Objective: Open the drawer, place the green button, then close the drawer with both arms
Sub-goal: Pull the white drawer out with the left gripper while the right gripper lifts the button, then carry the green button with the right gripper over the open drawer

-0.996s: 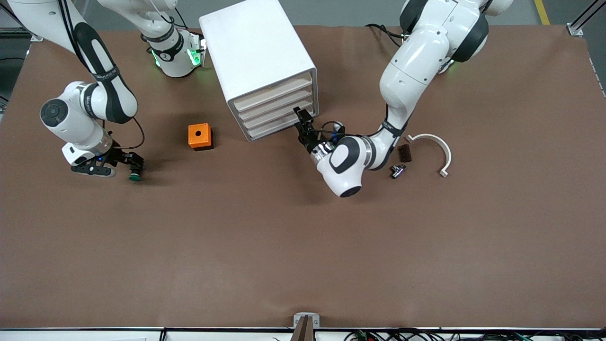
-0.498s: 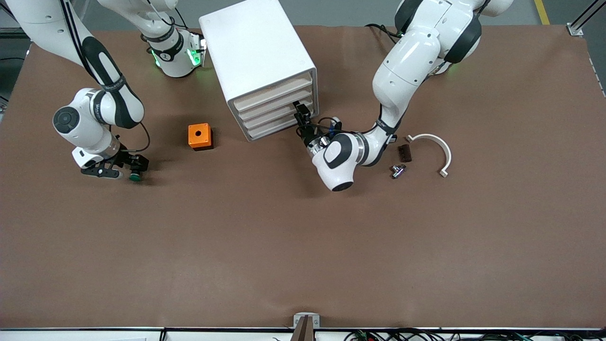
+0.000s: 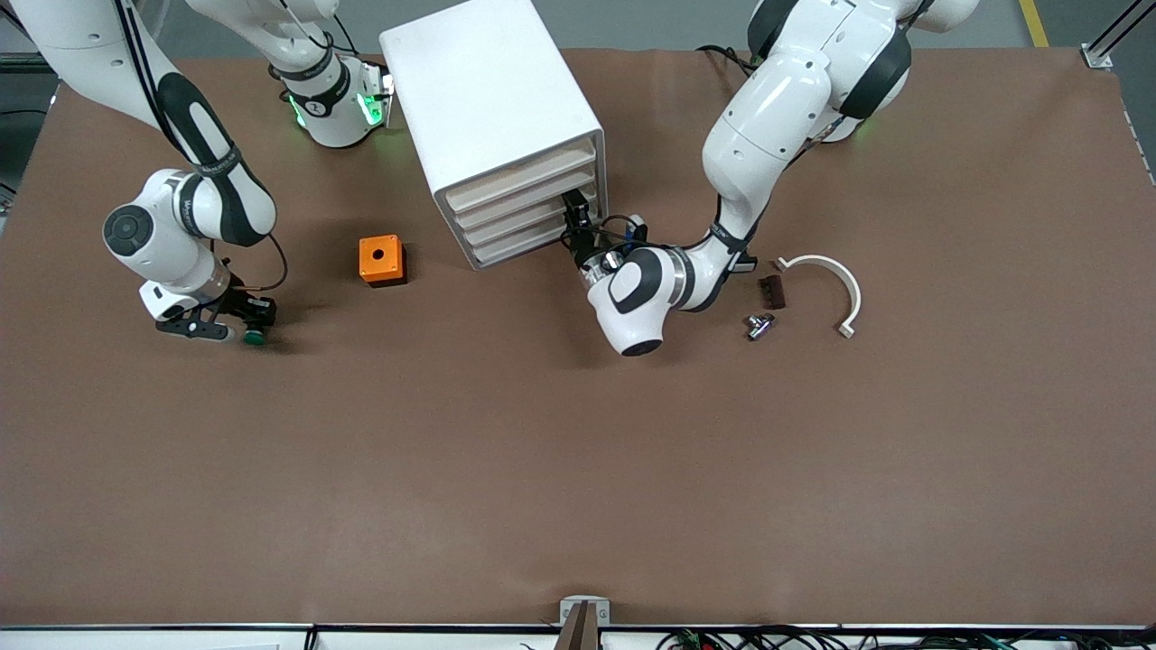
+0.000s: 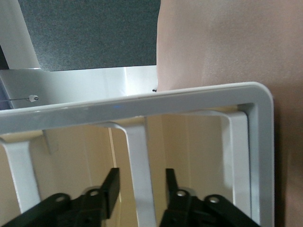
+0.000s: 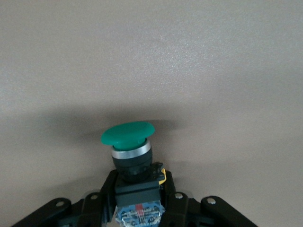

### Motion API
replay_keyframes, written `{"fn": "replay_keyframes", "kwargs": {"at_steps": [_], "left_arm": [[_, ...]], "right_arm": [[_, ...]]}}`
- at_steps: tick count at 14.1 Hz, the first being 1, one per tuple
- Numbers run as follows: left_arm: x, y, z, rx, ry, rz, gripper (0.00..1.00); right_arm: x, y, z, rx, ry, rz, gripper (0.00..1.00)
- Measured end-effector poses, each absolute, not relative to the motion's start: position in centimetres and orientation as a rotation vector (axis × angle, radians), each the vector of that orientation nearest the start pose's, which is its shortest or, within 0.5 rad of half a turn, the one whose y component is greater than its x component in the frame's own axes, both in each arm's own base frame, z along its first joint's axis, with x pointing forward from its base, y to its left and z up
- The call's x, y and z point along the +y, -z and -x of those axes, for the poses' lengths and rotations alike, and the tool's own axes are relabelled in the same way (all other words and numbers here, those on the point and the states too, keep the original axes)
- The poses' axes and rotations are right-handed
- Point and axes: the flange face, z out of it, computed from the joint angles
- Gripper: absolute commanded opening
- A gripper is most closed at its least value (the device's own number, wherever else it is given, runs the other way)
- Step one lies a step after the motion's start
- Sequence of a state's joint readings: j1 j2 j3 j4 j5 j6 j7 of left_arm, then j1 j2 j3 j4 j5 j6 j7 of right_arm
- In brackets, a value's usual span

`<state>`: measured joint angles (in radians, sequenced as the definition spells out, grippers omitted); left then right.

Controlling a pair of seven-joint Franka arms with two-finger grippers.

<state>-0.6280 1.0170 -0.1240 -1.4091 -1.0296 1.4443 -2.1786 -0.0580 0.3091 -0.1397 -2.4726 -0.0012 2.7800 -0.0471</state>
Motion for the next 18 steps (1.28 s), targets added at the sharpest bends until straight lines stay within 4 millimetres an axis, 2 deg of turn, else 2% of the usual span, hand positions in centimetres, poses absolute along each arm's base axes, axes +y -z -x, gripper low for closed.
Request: {"fn": "replay_keyframes", "kwargs": {"at_steps": [2,4,6,8,12,14,16,17,18], "left_arm": [[-49.8,-11.2,-40.5,-1.594,-1.431,1.152,0.13],[-49.8,-11.2,-40.5,-1.595,-1.431,1.151,0.01],[-49.7,-10.9,-40.4,-1.601,-1.419,1.132,0.0],[-49.7,-10.9,-40.4,-1.602,-1.418,1.13,0.0],[-49.5,-10.9,-40.6,-1.606,-1.419,1.127,0.03],[-48.9,-10.9,-41.3,-1.618,-1.425,1.12,0.04],[-47.5,-11.0,-43.0,-1.647,-1.445,1.099,0.07],[-46.6,-11.0,-44.1,-1.665,-1.459,1.085,0.07],[-45.6,-11.0,-45.2,-1.684,-1.473,1.071,0.07]], "right_arm": [[-9.6,-17.5,-46.7,0.23,-0.021,3.174,0.0],[-9.5,-18.5,-47.2,0.256,-0.04,3.167,0.0],[-8.7,-20.4,-48.4,0.317,-0.075,3.154,0.0],[-6.5,-23.0,-49.9,0.398,-0.108,3.141,0.0],[1.3,-27.2,-52.3,0.605,-0.158,3.121,0.0],[5.9,-30.3,-53.9,0.704,-0.182,3.116,0.0],[10.9,-35.0,-55.9,0.794,-0.153,3.101,0.0],[13.0,-36.6,-56.4,0.834,-0.129,3.086,0.0],[15.0,-37.4,-56.7,0.879,-0.12,3.058,0.0]]}}
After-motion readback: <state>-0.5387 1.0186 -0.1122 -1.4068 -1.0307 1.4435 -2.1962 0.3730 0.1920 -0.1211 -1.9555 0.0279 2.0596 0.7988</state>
